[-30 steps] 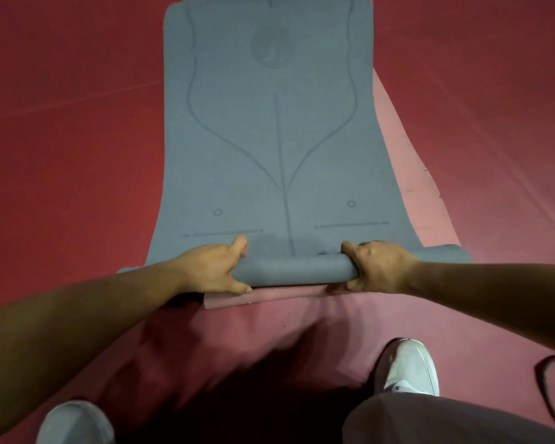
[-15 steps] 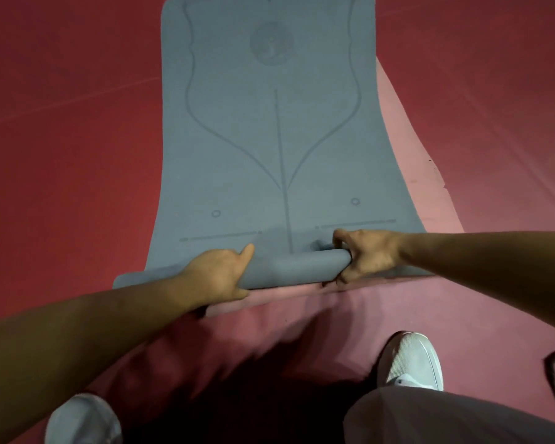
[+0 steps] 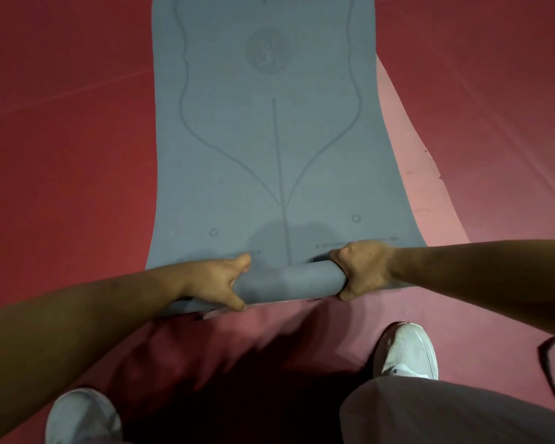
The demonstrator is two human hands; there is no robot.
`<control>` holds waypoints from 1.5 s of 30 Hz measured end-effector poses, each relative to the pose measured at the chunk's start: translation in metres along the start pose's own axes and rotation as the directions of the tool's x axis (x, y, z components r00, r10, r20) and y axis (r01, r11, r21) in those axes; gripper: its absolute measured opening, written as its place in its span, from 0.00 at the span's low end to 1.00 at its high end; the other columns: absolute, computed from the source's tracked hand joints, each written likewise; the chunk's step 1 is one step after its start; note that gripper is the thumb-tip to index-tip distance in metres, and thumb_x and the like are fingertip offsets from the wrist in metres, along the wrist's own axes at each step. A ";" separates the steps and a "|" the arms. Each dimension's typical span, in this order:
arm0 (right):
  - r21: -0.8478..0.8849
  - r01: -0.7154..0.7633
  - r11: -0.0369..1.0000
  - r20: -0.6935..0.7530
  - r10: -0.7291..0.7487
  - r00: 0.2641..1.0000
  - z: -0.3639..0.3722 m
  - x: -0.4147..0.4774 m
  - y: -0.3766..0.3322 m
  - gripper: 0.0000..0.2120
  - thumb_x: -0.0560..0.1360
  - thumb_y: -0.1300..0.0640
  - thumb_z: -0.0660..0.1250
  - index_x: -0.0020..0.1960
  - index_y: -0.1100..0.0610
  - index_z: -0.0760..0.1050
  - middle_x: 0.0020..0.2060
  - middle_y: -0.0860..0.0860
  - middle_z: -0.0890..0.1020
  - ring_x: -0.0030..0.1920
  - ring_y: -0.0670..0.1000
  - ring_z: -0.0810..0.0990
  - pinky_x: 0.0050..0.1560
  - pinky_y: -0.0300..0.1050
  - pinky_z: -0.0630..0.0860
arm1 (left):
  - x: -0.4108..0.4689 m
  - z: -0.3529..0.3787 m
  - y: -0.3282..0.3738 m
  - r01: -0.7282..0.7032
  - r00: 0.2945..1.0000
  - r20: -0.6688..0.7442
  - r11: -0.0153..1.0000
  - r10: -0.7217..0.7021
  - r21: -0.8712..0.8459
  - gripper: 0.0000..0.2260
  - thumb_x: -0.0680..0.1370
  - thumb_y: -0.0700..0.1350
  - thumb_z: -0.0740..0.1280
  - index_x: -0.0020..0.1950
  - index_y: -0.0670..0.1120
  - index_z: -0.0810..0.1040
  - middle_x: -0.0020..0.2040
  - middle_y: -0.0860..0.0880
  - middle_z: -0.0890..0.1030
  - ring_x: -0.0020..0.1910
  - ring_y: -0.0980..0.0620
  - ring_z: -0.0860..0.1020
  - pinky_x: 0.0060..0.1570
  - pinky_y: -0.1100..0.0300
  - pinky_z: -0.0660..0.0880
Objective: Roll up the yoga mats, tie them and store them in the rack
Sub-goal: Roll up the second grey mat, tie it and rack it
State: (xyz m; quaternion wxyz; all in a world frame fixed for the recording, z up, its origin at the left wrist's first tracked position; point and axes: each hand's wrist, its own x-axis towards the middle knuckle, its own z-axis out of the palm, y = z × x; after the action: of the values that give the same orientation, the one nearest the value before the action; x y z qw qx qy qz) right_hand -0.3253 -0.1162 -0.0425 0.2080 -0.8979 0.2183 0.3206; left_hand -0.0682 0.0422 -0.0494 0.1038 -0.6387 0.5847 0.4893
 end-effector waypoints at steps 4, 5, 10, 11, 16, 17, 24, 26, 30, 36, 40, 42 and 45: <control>0.146 0.017 0.989 0.094 -0.031 0.995 0.003 -0.003 0.001 0.31 0.61 0.41 0.74 0.63 0.44 0.73 0.49 0.43 0.83 0.49 0.46 0.81 0.48 0.39 0.75 | -0.001 0.005 0.006 -0.032 0.998 0.058 0.989 0.024 0.147 0.27 0.70 0.55 0.73 0.65 0.49 0.68 0.60 0.52 0.72 0.57 0.54 0.72 0.59 0.60 0.70; 0.155 0.019 0.988 0.097 -0.034 0.995 0.004 -0.003 0.001 0.31 0.61 0.42 0.75 0.62 0.45 0.74 0.49 0.43 0.83 0.49 0.46 0.81 0.48 0.39 0.75 | -0.001 0.006 0.008 -0.052 0.999 0.021 0.976 0.048 0.213 0.26 0.69 0.55 0.73 0.63 0.49 0.71 0.59 0.51 0.72 0.58 0.52 0.72 0.59 0.58 0.71; 0.299 0.017 0.954 0.137 -0.060 0.989 -0.001 -0.001 0.004 0.35 0.62 0.46 0.76 0.68 0.42 0.71 0.51 0.41 0.83 0.52 0.43 0.80 0.55 0.38 0.76 | -0.010 0.019 0.014 -0.063 0.959 -0.233 0.919 0.164 0.389 0.34 0.74 0.54 0.70 0.76 0.44 0.63 0.69 0.44 0.70 0.68 0.46 0.70 0.67 0.57 0.66; 0.320 0.007 0.947 0.150 -0.058 0.987 -0.004 0.000 0.005 0.35 0.63 0.48 0.77 0.69 0.42 0.71 0.50 0.40 0.83 0.51 0.43 0.80 0.54 0.36 0.76 | -0.013 0.023 0.014 -0.055 0.949 -0.264 0.913 0.174 0.405 0.36 0.74 0.52 0.68 0.78 0.43 0.58 0.71 0.43 0.70 0.69 0.45 0.69 0.68 0.56 0.66; 0.350 -0.023 0.936 0.179 -0.043 0.983 -0.015 0.002 0.006 0.22 0.66 0.54 0.77 0.53 0.37 0.73 0.39 0.39 0.81 0.45 0.42 0.80 0.39 0.25 0.69 | -0.014 0.047 0.007 0.032 0.924 -0.345 0.865 0.166 0.501 0.43 0.67 0.58 0.65 0.77 0.43 0.54 0.65 0.41 0.71 0.63 0.41 0.73 0.61 0.48 0.72; 0.342 -0.023 0.939 0.188 -0.044 0.981 -0.017 0.004 0.005 0.21 0.66 0.54 0.77 0.51 0.36 0.72 0.38 0.39 0.80 0.45 0.42 0.80 0.38 0.25 0.69 | -0.012 0.050 0.006 0.056 0.926 -0.348 0.859 0.146 0.508 0.45 0.65 0.61 0.69 0.75 0.43 0.55 0.60 0.41 0.74 0.58 0.41 0.75 0.55 0.47 0.75; 0.334 -0.072 0.940 0.277 -0.025 0.961 -0.019 0.014 0.010 0.15 0.68 0.53 0.77 0.40 0.38 0.72 0.37 0.38 0.79 0.42 0.40 0.78 0.35 0.25 0.67 | 0.002 0.036 0.004 0.030 0.917 -0.366 0.886 0.160 0.462 0.46 0.64 0.69 0.72 0.72 0.46 0.62 0.57 0.44 0.73 0.58 0.45 0.74 0.60 0.51 0.71; 0.330 -0.073 0.941 0.291 -0.028 0.956 -0.020 0.014 0.009 0.16 0.68 0.51 0.77 0.49 0.38 0.74 0.43 0.40 0.80 0.47 0.42 0.79 0.44 0.29 0.72 | 0.003 0.031 0.003 -0.003 0.929 -0.337 0.914 0.153 0.406 0.46 0.64 0.71 0.70 0.72 0.47 0.62 0.57 0.45 0.74 0.59 0.45 0.73 0.61 0.52 0.71; 0.308 -0.094 0.947 0.278 0.005 0.960 -0.016 0.013 0.012 0.28 0.66 0.47 0.78 0.60 0.48 0.68 0.54 0.48 0.78 0.55 0.50 0.78 0.54 0.43 0.75 | 0.006 0.028 0.001 -0.012 0.949 -0.288 0.930 0.126 0.368 0.43 0.67 0.70 0.69 0.72 0.47 0.61 0.58 0.45 0.73 0.59 0.45 0.73 0.60 0.53 0.71; -0.175 0.008 0.985 -0.093 -0.025 0.995 0.003 0.007 -0.003 0.39 0.65 0.31 0.68 0.68 0.52 0.66 0.57 0.54 0.76 0.58 0.57 0.78 0.59 0.50 0.75 | 0.012 0.017 -0.002 -0.007 0.974 -0.218 0.967 0.065 0.256 0.38 0.70 0.66 0.70 0.72 0.49 0.60 0.59 0.44 0.75 0.59 0.45 0.75 0.57 0.51 0.72; -0.057 -0.004 0.998 -0.017 0.004 1.000 0.012 0.009 -0.009 0.38 0.63 0.32 0.72 0.64 0.51 0.66 0.56 0.54 0.78 0.57 0.58 0.79 0.55 0.49 0.77 | 0.010 0.009 -0.001 -0.037 0.987 -0.149 0.984 0.064 0.175 0.36 0.70 0.64 0.72 0.70 0.49 0.61 0.59 0.46 0.77 0.55 0.47 0.76 0.52 0.55 0.71; 0.038 -0.013 0.999 0.033 0.011 0.999 -0.001 0.011 -0.003 0.33 0.62 0.36 0.74 0.61 0.49 0.69 0.53 0.51 0.81 0.54 0.55 0.81 0.53 0.48 0.78 | 0.009 0.008 0.000 -0.030 0.986 -0.159 0.991 0.051 0.128 0.32 0.70 0.63 0.73 0.63 0.49 0.62 0.53 0.48 0.77 0.49 0.48 0.75 0.46 0.55 0.70; 0.164 -0.009 0.986 0.131 -0.013 0.991 -0.017 0.015 -0.001 0.31 0.62 0.41 0.78 0.61 0.46 0.72 0.52 0.45 0.81 0.52 0.49 0.79 0.55 0.45 0.77 | 0.006 0.005 -0.004 -0.023 0.984 -0.173 0.999 0.031 0.045 0.26 0.70 0.61 0.74 0.56 0.52 0.64 0.46 0.55 0.75 0.45 0.52 0.74 0.43 0.57 0.68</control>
State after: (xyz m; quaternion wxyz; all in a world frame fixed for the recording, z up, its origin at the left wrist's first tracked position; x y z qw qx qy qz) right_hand -0.3057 -0.1285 -0.0405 0.2957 -0.8549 0.2288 0.3597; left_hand -0.0683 0.0430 -0.0584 0.0596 -0.6685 0.6107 0.4203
